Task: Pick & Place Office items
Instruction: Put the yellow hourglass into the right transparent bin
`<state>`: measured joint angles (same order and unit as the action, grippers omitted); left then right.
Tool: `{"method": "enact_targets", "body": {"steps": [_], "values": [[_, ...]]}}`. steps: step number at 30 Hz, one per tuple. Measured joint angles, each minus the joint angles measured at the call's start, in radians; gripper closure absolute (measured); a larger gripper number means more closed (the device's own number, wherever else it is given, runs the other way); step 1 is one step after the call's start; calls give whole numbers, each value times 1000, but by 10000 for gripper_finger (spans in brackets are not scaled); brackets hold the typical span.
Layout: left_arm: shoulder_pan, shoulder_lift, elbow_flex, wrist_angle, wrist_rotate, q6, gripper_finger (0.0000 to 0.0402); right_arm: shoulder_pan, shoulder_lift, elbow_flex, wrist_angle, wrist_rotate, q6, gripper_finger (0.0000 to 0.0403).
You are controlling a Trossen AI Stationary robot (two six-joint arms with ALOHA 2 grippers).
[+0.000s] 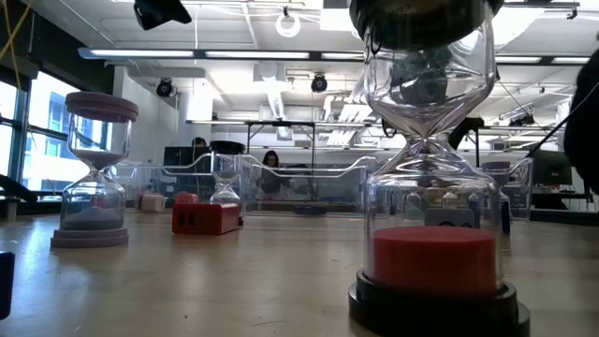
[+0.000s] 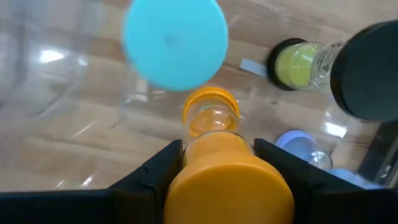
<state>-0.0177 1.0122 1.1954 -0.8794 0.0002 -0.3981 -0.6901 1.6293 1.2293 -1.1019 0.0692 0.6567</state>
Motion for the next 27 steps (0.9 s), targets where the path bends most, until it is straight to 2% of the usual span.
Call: {"method": "enact_targets", "body": {"steps": [11,27], "values": [[0,0,0,-20,12,-29,227,-40,101,0,21,3,-34,227],[-41,0,0,-15,30,-29,227,-38,109,0,64,18,-34,192]]}}
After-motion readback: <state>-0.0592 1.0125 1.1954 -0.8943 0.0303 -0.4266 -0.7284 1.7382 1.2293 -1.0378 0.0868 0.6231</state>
